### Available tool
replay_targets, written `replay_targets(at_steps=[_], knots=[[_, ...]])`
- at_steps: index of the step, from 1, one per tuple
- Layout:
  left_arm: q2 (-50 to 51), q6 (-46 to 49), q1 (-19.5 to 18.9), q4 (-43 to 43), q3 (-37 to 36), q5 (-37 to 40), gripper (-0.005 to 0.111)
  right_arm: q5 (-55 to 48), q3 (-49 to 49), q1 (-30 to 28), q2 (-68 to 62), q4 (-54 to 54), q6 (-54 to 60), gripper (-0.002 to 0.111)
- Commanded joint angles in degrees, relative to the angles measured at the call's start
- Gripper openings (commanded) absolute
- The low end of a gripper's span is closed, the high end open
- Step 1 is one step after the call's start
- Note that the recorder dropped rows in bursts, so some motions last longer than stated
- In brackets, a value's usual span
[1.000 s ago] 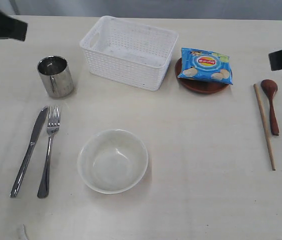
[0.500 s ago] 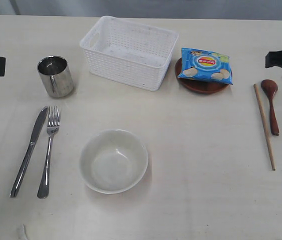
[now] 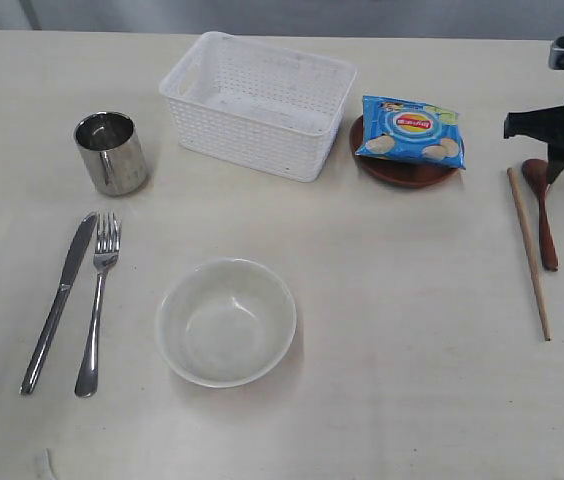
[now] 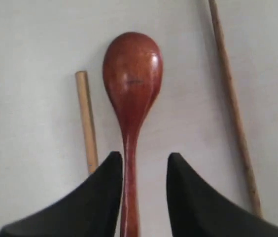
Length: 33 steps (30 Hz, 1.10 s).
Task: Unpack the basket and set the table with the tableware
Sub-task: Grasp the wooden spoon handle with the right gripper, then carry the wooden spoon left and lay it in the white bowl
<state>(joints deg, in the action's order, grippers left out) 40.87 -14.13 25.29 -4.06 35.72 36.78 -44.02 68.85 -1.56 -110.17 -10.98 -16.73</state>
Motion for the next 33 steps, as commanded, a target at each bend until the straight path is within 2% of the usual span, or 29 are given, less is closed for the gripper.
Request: replay_targets(at_steps=[1,6,12,20,23,26,27,33], knots=[[-0.21,-0.02,0.36,0.26,-0.24,-0.78,0.0,0.88,0.39,-2.38,-2.28,4.59,1.89,0.022],[-0.21,-0.02,0.36,0.26,-0.24,-0.78,0.0,2.04,0.39,-2.21,-3.48,7.48,5.09,0.023],[-0.21,-0.02,0.36,0.26,-0.24,-0.88,0.0,3.35,0.39,-2.33,-4.38,7.48,5.2,0.036],[-0.21,-0.02,0.36,0.26,-0.24,-1.24,0.0,5.97,0.39,-2.33,-7.57,7.95,5.61,0.036],[-0.21,0.16,0.36,0.26,-0.24,-1.35,0.0,6.68,0.39,-2.33,-8.18,7.95,5.61,0.025],[-0.21,0.16,0.36,0.26,-0.24,-1.45,0.0,6.85,0.39,-2.33,-8.18,7.25,6.55,0.003],[-0.21,0.16,0.36,0.26,-0.24,-1.45,0.0,6.85,0.39,-2.33,-8.06,6.84,6.56,0.0],[-0.21,0.39,0.36,0.26,-0.24,-1.46,0.0,4.5,0.39,-2.33,-4.19,5.6,6.52,0.0]])
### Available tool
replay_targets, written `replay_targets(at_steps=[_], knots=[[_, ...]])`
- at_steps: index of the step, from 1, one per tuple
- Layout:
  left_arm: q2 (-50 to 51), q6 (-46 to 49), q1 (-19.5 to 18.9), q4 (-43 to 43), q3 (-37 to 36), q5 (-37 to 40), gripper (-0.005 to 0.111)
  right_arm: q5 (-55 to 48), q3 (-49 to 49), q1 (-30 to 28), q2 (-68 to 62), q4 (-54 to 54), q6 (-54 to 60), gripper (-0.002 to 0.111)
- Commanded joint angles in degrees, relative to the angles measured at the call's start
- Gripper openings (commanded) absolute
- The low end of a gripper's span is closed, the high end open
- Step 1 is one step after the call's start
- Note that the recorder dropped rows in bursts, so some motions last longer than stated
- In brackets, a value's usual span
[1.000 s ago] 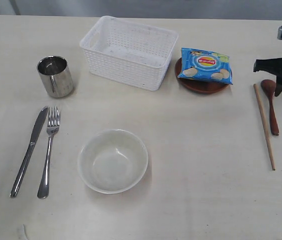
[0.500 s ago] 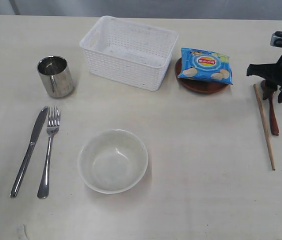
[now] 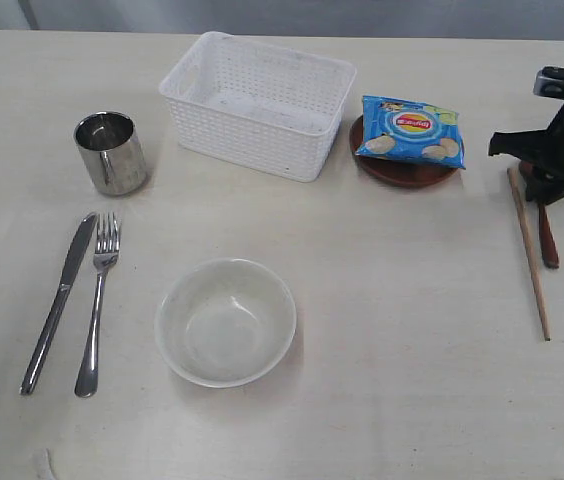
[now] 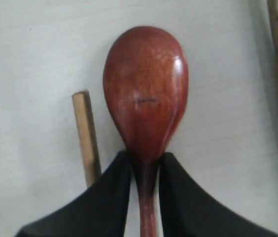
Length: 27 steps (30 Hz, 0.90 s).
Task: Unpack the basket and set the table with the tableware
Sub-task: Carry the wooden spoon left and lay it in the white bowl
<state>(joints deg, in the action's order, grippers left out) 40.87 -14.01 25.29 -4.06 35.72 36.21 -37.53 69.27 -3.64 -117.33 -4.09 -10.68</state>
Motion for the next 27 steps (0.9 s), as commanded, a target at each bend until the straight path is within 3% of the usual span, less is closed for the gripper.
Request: replay_targets(at_steps=[1,6,9,15,21,27], knots=[[-0.21,0.27,0.36,0.26,-0.24,-0.9,0.0,-2.57,-0.03,-0.1,4.76,-1.29,0.02,0.0],[-0.21,0.27,0.36,0.26,-0.24,-0.9,0.0,-5.47,-0.03,1.87,15.64,-0.39,0.02,0.0],[-0.21,0.27,0.36,0.26,-0.24,-0.9,0.0,-6.69,-0.03,6.11,22.3,-0.1,1.06,0.0],[-0.21,0.25,0.36,0.26,-0.24,-0.79,0.0,-9.97,-0.03,24.04,31.2,3.05,8.31,0.0],[-0.21,0.25,0.36,0.51,-0.24,-0.79,0.0,-17.09,-0.03,44.23,29.25,3.67,13.76,0.0],[-0.21,0.25,0.36,0.51,-0.24,-0.79,0.0,-19.58,-0.03,55.03,23.91,3.67,14.36,0.0]])
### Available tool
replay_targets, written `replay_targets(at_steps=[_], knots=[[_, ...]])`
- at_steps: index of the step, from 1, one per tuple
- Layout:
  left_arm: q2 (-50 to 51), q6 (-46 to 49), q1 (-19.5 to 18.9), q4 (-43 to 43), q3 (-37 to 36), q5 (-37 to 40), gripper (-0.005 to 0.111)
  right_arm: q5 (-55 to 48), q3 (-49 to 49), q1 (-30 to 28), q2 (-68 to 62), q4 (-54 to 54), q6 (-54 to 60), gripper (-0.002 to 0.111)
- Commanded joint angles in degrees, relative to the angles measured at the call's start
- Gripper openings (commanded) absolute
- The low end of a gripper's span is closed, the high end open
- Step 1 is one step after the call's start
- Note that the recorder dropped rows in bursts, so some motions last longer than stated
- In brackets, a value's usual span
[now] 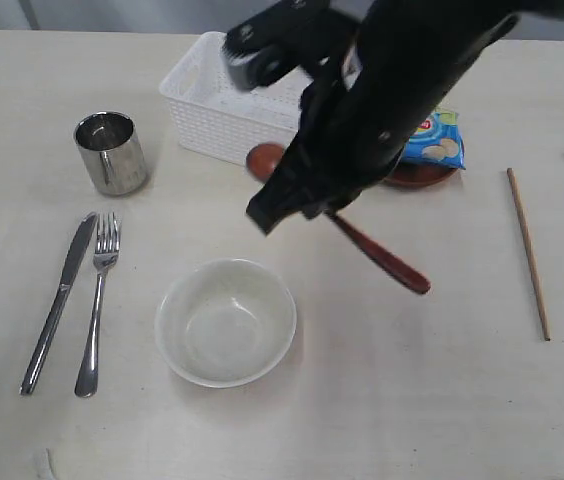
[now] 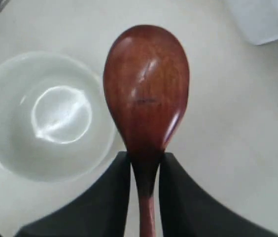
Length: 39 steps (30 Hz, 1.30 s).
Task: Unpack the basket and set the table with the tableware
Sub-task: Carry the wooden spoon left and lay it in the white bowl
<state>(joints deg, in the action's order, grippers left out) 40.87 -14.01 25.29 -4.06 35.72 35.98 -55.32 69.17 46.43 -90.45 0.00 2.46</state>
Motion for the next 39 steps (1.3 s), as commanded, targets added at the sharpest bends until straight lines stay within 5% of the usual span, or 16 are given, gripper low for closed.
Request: replay_targets(at_steps=[1,10,25,34,39], knots=[[-0.21,0.25,0.36,0.51,-0.24,-0.56,0.0,-2.55,0.08,6.13,-4.11,0.0,1.43,0.0],[-0.21,0.25,0.36,0.28,-0.24,-0.56,0.0,-3.93,0.08,12.59,-11.96,0.58,1.92,0.0],[-0.21,0.25,0.36,0.3,-0.24,-0.67,0.0,-0.4,0.08,13.06,-13.48,0.58,1.92,0.0],[-0.21,0.25,0.36,0.4,-0.24,-0.9,0.0,1.47,0.18,13.06,-13.36,0.58,1.36,0.045],[-0.21,0.25,0.36,0.4,-0.24,-0.9,0.0,-0.78,3.31,13.06,-11.24,-3.4,-1.01,0.049]])
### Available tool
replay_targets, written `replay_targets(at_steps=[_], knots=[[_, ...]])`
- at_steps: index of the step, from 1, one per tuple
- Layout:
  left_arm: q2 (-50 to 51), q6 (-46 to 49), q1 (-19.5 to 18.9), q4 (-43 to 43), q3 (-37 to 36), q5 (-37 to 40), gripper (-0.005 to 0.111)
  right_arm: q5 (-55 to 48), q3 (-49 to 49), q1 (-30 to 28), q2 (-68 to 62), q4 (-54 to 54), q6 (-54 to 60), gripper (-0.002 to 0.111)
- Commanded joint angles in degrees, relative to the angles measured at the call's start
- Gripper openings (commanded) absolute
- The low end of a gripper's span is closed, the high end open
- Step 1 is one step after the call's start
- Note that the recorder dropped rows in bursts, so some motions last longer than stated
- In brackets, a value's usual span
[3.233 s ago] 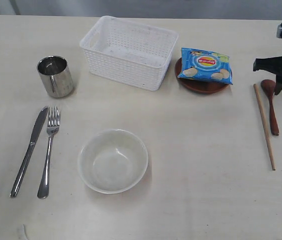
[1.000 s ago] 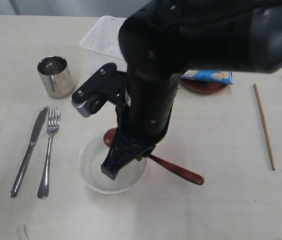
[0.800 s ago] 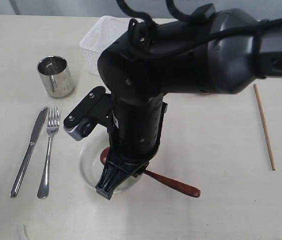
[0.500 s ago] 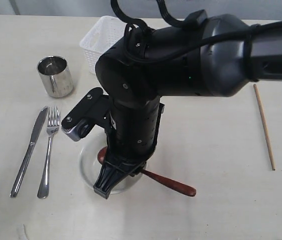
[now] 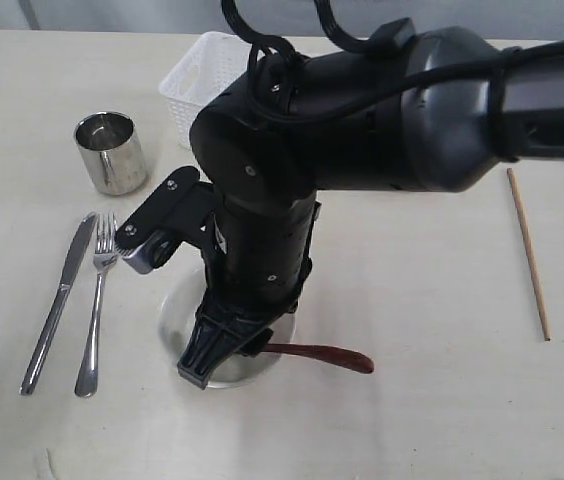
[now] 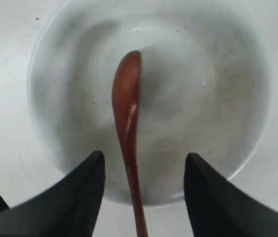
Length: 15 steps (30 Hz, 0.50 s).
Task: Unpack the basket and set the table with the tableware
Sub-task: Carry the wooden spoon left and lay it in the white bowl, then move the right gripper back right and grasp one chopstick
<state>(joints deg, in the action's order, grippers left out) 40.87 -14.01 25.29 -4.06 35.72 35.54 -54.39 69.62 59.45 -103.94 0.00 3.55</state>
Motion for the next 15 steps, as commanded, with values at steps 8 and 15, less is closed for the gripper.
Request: replay_targets(at_steps=[8,15], knots=[[-0.21,0.25,0.36,0.4,-0.24,-0.46,0.0,-12.0,11.61,-0.07,8.91,-17.58,-9.3,0.049],[-0.21,0.25,0.36,0.4,-0.24,-0.07,0.0,-15.58,10.9,-7.85,13.78,-30.91,-16.02,0.049]])
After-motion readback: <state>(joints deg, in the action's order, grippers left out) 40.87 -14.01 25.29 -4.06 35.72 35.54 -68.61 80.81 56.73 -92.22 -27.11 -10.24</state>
